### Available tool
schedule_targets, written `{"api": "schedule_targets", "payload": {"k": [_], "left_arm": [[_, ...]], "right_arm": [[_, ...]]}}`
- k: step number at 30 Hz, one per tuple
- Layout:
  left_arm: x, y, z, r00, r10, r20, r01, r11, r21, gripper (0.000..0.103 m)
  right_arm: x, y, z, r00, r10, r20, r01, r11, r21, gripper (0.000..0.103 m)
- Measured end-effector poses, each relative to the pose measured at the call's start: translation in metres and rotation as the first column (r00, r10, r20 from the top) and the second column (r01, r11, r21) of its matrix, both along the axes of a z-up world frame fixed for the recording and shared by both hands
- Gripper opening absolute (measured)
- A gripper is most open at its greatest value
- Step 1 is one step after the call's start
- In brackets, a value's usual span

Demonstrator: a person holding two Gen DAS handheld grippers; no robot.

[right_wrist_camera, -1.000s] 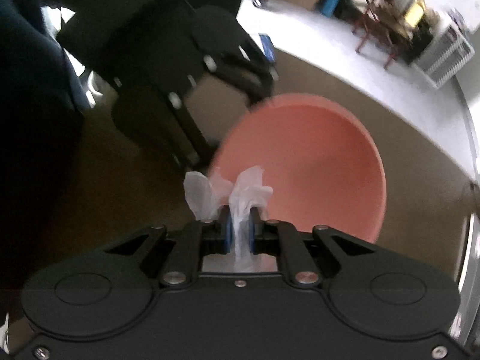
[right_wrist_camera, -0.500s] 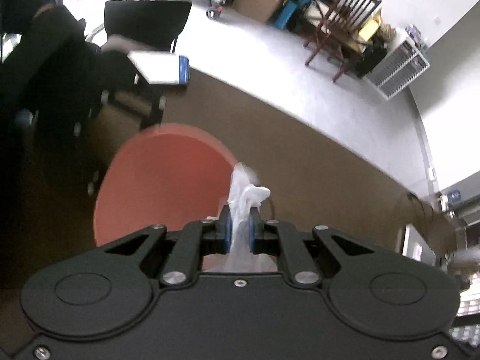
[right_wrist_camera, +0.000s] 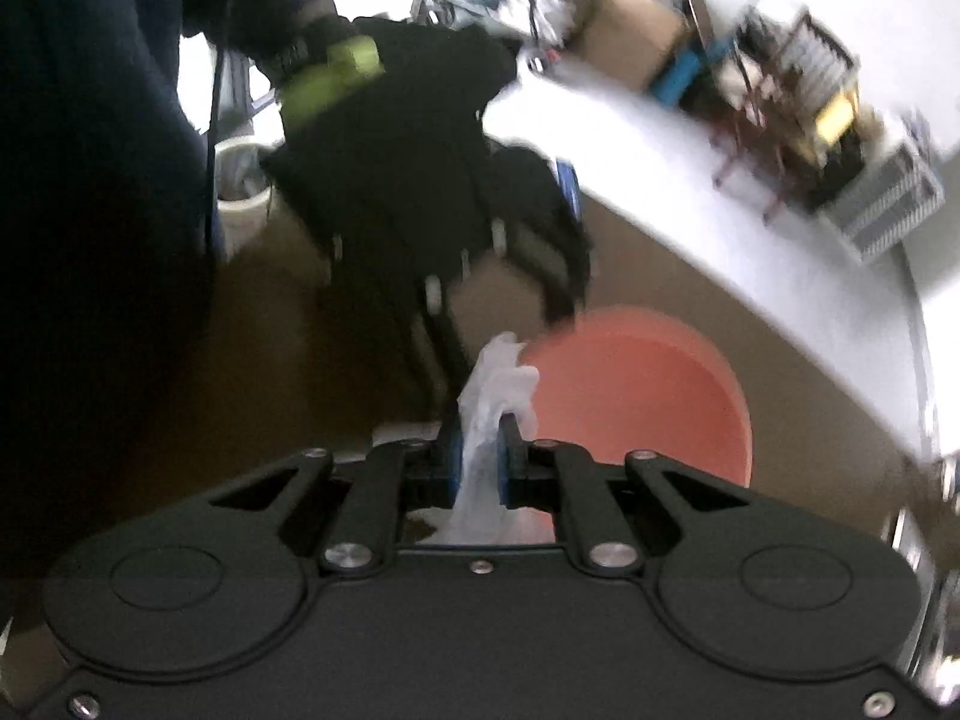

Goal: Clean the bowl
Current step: 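Wipe along the bowl's rim and basin with the right gripper's tissue, then withdraw the right gripper with the tissue away from the bowl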

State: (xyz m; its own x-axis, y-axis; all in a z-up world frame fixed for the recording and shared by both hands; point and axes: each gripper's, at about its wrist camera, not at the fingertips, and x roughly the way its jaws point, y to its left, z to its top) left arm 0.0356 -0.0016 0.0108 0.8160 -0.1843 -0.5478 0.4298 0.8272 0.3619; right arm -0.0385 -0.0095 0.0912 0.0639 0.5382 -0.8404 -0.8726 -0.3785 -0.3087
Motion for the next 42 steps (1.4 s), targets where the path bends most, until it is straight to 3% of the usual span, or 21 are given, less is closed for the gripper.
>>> {"api": "schedule_targets", "payload": {"k": [8, 14, 21, 26, 31, 37, 42], "left_arm": [[-0.002, -0.003, 0.0, 1.0, -0.002, 0.009, 0.002, 1.0, 0.015, 0.038], [-0.002, -0.001, 0.0, 1.0, 0.006, 0.006, -0.006, 1.0, 0.003, 0.038], [0.002, 0.004, -0.003, 0.999, 0.037, -0.029, -0.038, 0.998, -0.04, 0.039], [0.007, 0.007, -0.007, 0.994, 0.084, -0.065, -0.089, 0.993, -0.077, 0.039], [0.014, 0.001, -0.007, 0.983, 0.16, -0.087, -0.167, 0.982, -0.083, 0.04], [0.027, 0.001, -0.005, 0.959, 0.256, -0.117, -0.272, 0.952, -0.144, 0.039], [0.032, -0.002, -0.006, 0.942, 0.317, -0.105, -0.332, 0.928, -0.172, 0.039]], "right_arm": [[0.024, 0.055, 0.003, 0.991, 0.015, 0.134, -0.025, 0.997, 0.073, 0.011], [0.075, 0.061, 0.001, 0.975, -0.142, 0.171, 0.13, 0.988, 0.08, 0.011], [0.113, 0.018, -0.022, 0.935, -0.323, 0.149, 0.324, 0.946, 0.015, 0.011], [0.105, -0.011, -0.042, 0.92, -0.369, 0.131, 0.378, 0.925, -0.047, 0.011], [0.08, -0.036, -0.049, 0.928, -0.361, 0.095, 0.367, 0.927, -0.07, 0.011], [0.049, -0.035, -0.05, 0.938, -0.343, 0.047, 0.345, 0.938, -0.047, 0.011], [0.048, -0.032, -0.043, 0.919, -0.393, -0.019, 0.393, 0.919, 0.009, 0.011]]}}
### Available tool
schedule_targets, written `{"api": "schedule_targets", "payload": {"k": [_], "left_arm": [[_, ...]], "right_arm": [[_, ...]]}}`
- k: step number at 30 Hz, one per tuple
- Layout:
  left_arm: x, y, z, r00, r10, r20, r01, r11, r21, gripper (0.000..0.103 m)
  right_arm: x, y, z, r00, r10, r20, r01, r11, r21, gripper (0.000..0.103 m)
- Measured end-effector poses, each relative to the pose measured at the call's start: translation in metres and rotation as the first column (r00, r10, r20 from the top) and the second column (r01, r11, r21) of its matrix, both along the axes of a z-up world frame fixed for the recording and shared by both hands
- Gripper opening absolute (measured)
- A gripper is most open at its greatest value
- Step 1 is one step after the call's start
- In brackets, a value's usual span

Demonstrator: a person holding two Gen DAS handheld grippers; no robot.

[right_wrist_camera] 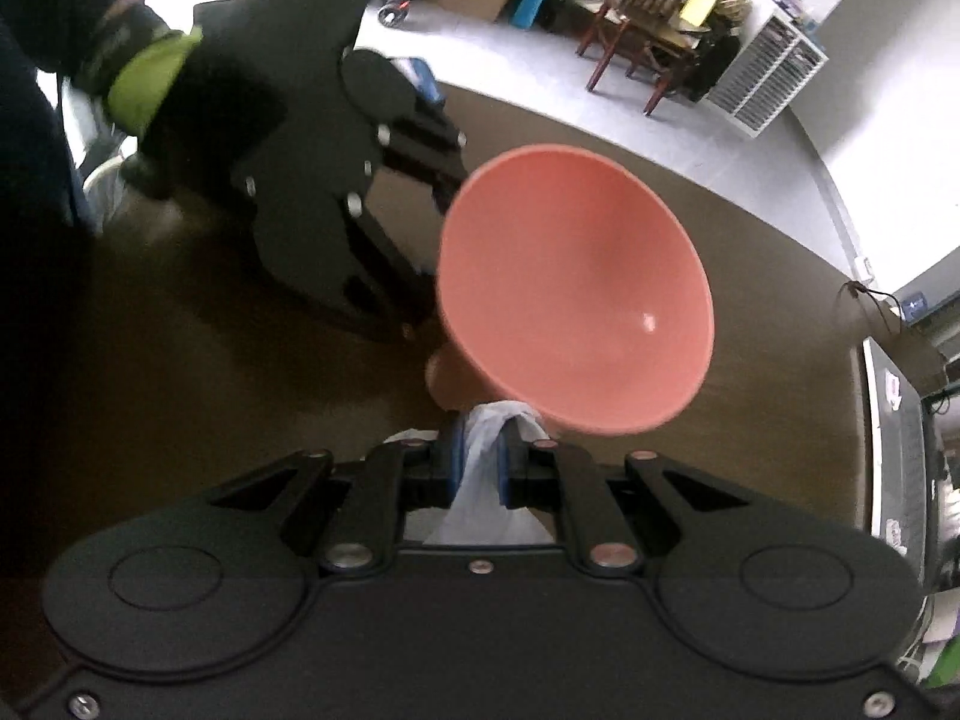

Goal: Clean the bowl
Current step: 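Withdraw the right gripper with the tissue away from the bowl, then set the pink bowl upright on the table and open the left gripper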

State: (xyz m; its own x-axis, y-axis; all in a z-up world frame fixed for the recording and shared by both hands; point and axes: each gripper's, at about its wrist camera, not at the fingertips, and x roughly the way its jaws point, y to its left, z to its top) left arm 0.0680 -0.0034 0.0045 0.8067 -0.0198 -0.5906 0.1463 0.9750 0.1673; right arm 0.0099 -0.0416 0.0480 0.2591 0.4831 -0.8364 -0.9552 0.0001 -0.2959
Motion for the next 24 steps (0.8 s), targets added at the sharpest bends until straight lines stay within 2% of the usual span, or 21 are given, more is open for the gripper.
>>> {"api": "schedule_targets", "payload": {"k": [11, 14, 18, 21, 22, 24], "left_arm": [[0.011, -0.006, -0.002, 0.999, 0.035, 0.015, -0.035, 0.999, -0.018, 0.041], [0.013, -0.005, -0.003, 0.998, 0.055, 0.02, -0.054, 0.998, -0.029, 0.041], [0.017, -0.004, -0.002, 0.997, 0.071, 0.014, -0.07, 0.996, -0.055, 0.042], [0.014, -0.001, -0.002, 0.995, 0.094, 0.011, -0.093, 0.994, -0.061, 0.061], [0.014, 0.0, -0.002, 0.995, 0.1, 0.004, -0.1, 0.993, -0.068, 0.071], [0.01, 0.004, -0.002, 0.994, 0.107, -0.005, -0.107, 0.991, -0.084, 0.076]], "right_arm": [[0.018, -0.009, 0.011, 0.985, -0.164, -0.056, 0.169, 0.981, 0.092, 0.01], [0.025, -0.015, 0.008, 0.953, -0.287, -0.095, 0.298, 0.945, 0.135, 0.01], [0.031, -0.022, 0.003, 0.892, -0.424, -0.155, 0.448, 0.874, 0.186, 0.01], [0.035, -0.026, 0.0, 0.833, -0.516, -0.199, 0.551, 0.805, 0.219, 0.011], [0.035, -0.027, -0.001, 0.817, -0.535, -0.213, 0.574, 0.786, 0.228, 0.011], [0.032, -0.033, -0.008, 0.805, -0.556, -0.206, 0.592, 0.774, 0.225, 0.011]]}}
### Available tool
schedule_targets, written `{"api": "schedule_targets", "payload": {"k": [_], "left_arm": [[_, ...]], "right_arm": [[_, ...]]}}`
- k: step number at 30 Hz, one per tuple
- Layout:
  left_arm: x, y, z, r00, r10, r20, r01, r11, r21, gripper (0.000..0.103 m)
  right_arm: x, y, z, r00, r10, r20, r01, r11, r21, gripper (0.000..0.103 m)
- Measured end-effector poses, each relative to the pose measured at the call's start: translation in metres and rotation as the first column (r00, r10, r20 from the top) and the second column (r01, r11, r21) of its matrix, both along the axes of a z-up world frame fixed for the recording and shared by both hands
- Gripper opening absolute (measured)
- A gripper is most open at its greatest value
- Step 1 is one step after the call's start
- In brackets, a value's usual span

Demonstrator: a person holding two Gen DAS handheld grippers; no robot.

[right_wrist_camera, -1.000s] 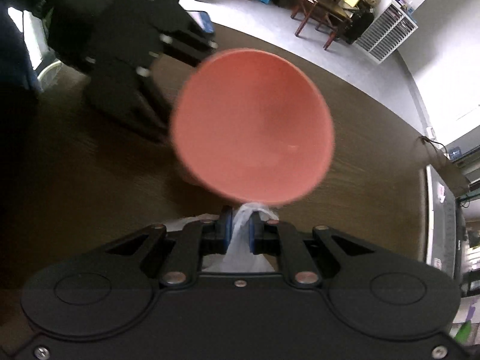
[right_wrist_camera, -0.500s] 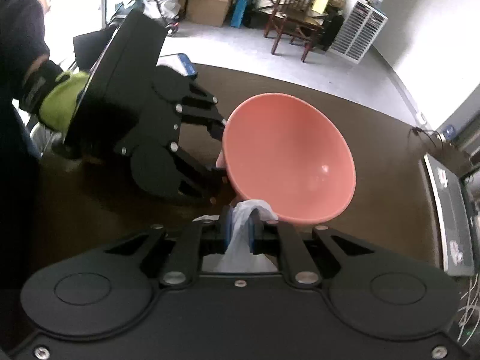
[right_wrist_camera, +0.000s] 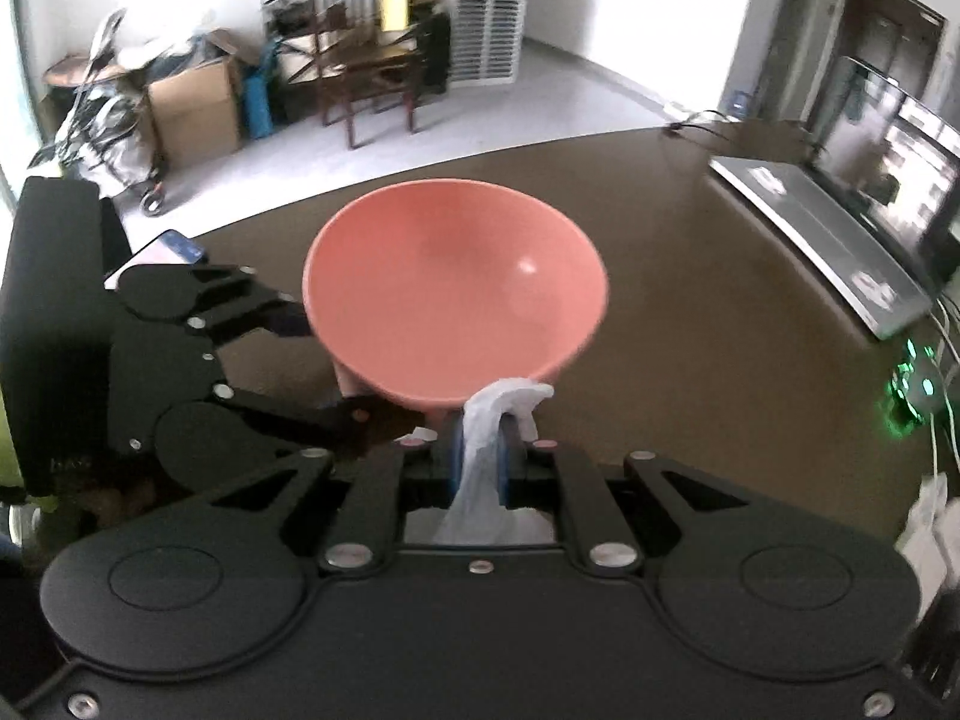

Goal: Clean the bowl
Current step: 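Set the pink bowl upright on the table and open the left gripper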

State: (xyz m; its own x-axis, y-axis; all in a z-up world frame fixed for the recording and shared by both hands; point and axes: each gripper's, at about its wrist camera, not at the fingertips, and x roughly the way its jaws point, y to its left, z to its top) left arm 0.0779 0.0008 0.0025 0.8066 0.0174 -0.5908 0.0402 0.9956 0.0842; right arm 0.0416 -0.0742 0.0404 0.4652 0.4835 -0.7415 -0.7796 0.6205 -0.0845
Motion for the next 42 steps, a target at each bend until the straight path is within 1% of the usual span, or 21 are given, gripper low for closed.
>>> {"api": "schedule_targets", "payload": {"k": [4, 7, 9, 13, 14, 16, 19, 20, 21, 22, 23, 24, 26, 29, 31, 33, 34, 38, 40, 42], "left_arm": [[-0.015, 0.004, 0.0, 1.0, 0.008, -0.008, -0.008, 1.0, -0.022, 0.08], [-0.026, 0.001, -0.001, 1.0, -0.006, -0.023, 0.005, 0.999, -0.035, 0.081], [-0.035, -0.003, -0.002, 0.999, -0.026, -0.03, 0.024, 0.999, -0.041, 0.083], [-0.048, -0.01, -0.002, 0.999, -0.037, -0.028, 0.036, 0.999, -0.036, 0.084], [-0.049, -0.011, -0.002, 0.999, -0.036, -0.03, 0.035, 0.999, -0.038, 0.084], [-0.054, -0.012, -0.002, 0.999, -0.033, -0.039, 0.031, 0.998, -0.052, 0.087], [-0.054, -0.015, -0.003, 0.998, -0.04, -0.049, 0.037, 0.998, -0.051, 0.095], [-0.053, -0.017, -0.003, 0.998, -0.039, -0.05, 0.037, 0.998, -0.048, 0.098], [-0.052, -0.019, -0.003, 0.998, -0.038, -0.052, 0.035, 0.998, -0.042, 0.1], [-0.051, -0.019, -0.003, 0.998, -0.039, -0.055, 0.036, 0.999, -0.04, 0.103], [-0.051, -0.019, -0.004, 0.998, -0.04, -0.057, 0.038, 0.998, -0.042, 0.103], [-0.051, -0.018, -0.004, 0.997, -0.042, -0.06, 0.038, 0.998, -0.052, 0.103], [-0.049, -0.015, -0.005, 0.997, -0.044, -0.066, 0.04, 0.997, -0.071, 0.103], [-0.048, -0.015, -0.005, 0.997, -0.045, -0.065, 0.04, 0.997, -0.069, 0.103], [-0.047, -0.014, -0.005, 0.997, -0.045, -0.065, 0.041, 0.997, -0.068, 0.103], [-0.046, -0.011, -0.005, 0.997, -0.044, -0.065, 0.04, 0.997, -0.067, 0.103], [-0.046, -0.011, -0.005, 0.997, -0.044, -0.065, 0.039, 0.997, -0.067, 0.103], [-0.046, -0.013, -0.004, 0.997, -0.043, -0.065, 0.039, 0.997, -0.067, 0.103], [-0.048, -0.015, -0.004, 0.997, -0.037, -0.066, 0.033, 0.997, -0.067, 0.103], [-0.053, -0.015, -0.003, 0.998, -0.016, -0.067, 0.011, 0.998, -0.067, 0.103]], "right_arm": [[0.006, -0.019, -0.013, 0.994, -0.105, 0.005, 0.105, 0.994, 0.006, 0.011], [0.024, -0.033, -0.019, 0.976, -0.219, -0.002, 0.219, 0.975, 0.022, 0.011], [0.044, -0.036, -0.025, 0.96, -0.281, 0.008, 0.28, 0.96, 0.018, 0.011], [0.086, -0.036, -0.032, 0.933, -0.361, 0.005, 0.36, 0.932, 0.033, 0.011], [0.095, -0.035, -0.034, 0.927, -0.374, -0.008, 0.374, 0.927, 0.034, 0.014], [0.119, -0.032, -0.043, 0.909, -0.413, -0.058, 0.416, 0.909, 0.037, 0.015], [0.133, -0.032, -0.059, 0.888, -0.441, -0.128, 0.447, 0.894, 0.025, 0.025], [0.134, -0.031, -0.062, 0.885, -0.448, -0.13, 0.455, 0.89, 0.035, 0.034], [0.135, -0.03, -0.065, 0.883, -0.451, -0.134, 0.46, 0.887, 0.044, 0.039], [0.137, -0.027, -0.067, 0.884, -0.447, -0.138, 0.457, 0.888, 0.047, 0.05], [0.139, -0.025, -0.068, 0.886, -0.443, -0.138, 0.452, 0.891, 0.042, 0.064], [0.137, -0.025, -0.068, 0.888, -0.44, -0.135, 0.448, 0.893, 0.037, 0.067], [0.134, -0.024, -0.064, 0.89, -0.439, -0.124, 0.447, 0.893, 0.05, 0.069], [0.126, -0.032, -0.049, 0.891, -0.449, -0.072, 0.454, 0.888, 0.079, 0.074], [0.112, -0.039, -0.036, 0.894, -0.448, -0.014, 0.448, 0.891, 0.079, 0.076], [0.088, -0.05, -0.024, 0.89, -0.455, 0.03, 0.451, 0.888, 0.089, 0.078], [0.078, -0.052, -0.021, 0.888, -0.459, 0.036, 0.454, 0.885, 0.103, 0.079], [0.01, -0.072, -0.02, 0.886, -0.458, 0.07, 0.443, 0.882, 0.158, 0.079], [-0.02, -0.076, -0.025, 0.887, -0.457, 0.068, 0.44, 0.88, 0.177, 0.079], [-0.047, -0.077, -0.029, 0.89, -0.454, 0.048, 0.437, 0.877, 0.199, 0.079]]}}
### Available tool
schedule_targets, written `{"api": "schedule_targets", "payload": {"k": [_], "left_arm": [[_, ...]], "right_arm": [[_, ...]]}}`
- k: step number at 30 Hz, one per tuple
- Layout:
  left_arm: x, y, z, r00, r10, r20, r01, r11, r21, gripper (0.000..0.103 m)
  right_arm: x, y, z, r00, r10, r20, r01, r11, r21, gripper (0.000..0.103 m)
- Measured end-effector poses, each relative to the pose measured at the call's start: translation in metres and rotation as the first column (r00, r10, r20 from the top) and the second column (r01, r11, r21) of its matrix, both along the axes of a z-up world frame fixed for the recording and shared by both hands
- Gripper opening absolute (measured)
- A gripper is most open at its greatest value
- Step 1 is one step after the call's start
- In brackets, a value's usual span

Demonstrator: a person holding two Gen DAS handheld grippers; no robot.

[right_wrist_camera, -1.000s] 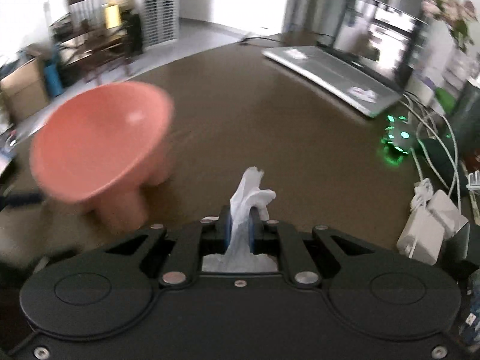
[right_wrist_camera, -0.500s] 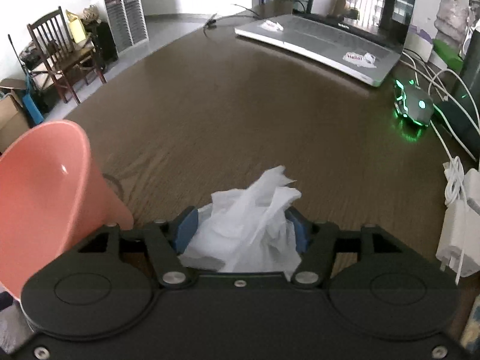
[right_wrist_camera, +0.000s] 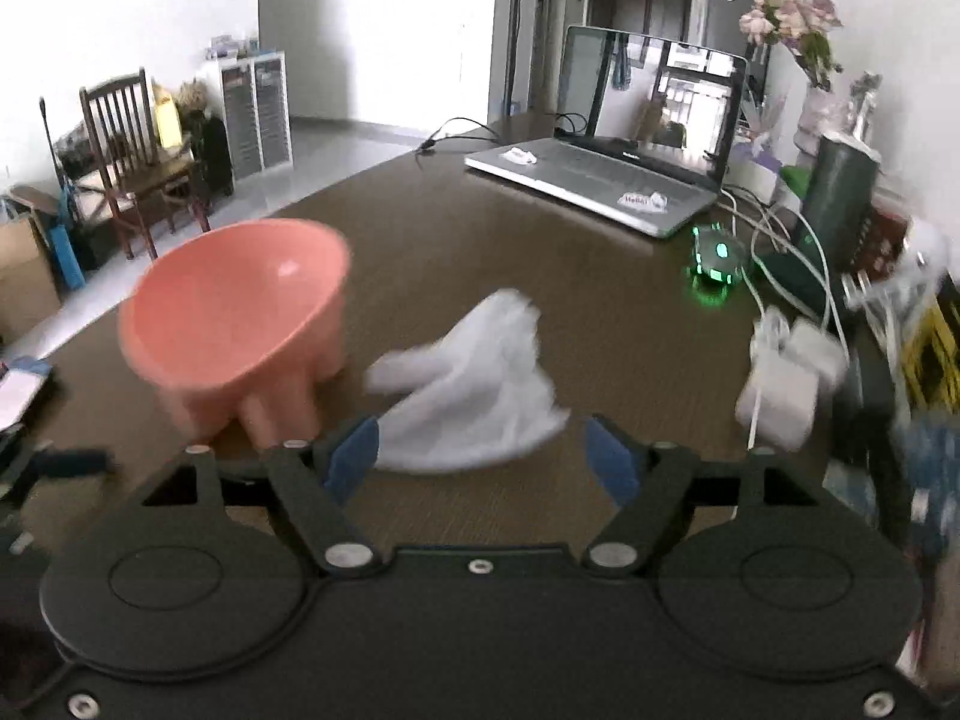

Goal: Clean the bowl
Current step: 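Set the pink bowl upright on the table and open the left gripper, then drop the tissue on the table beside the bowl with the right gripper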

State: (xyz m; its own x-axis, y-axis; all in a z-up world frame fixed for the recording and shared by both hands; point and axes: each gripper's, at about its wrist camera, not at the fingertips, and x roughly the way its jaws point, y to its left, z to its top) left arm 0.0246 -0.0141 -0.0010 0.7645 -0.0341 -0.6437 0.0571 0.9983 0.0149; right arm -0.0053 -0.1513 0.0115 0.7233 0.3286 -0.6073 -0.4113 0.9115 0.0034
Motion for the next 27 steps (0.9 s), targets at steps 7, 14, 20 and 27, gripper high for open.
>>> {"api": "schedule_targets", "payload": {"k": [7, 14, 20, 27], "left_arm": [[-0.024, 0.001, 0.0, 0.999, 0.042, -0.003, -0.042, 0.999, -0.001, 0.103], [-0.039, -0.001, 0.0, 0.999, 0.037, 0.006, -0.037, 0.999, -0.004, 0.103], [-0.045, -0.001, 0.0, 0.998, 0.062, 0.011, -0.062, 0.998, -0.007, 0.103], [-0.051, 0.002, 0.0, 0.997, 0.078, 0.01, -0.078, 0.997, -0.011, 0.103]], "right_arm": [[-0.053, -0.006, -0.041, 0.989, -0.063, -0.13, 0.072, 0.995, 0.064, 0.08], [-0.076, 0.0, -0.052, 0.998, -0.006, -0.07, 0.008, 1.0, 0.025, 0.093], [-0.079, 0.005, -0.053, 0.998, 0.036, -0.057, -0.036, 0.999, 0.002, 0.1], [-0.077, 0.0, -0.054, 0.997, 0.042, -0.063, -0.041, 0.999, 0.017, 0.103]]}}
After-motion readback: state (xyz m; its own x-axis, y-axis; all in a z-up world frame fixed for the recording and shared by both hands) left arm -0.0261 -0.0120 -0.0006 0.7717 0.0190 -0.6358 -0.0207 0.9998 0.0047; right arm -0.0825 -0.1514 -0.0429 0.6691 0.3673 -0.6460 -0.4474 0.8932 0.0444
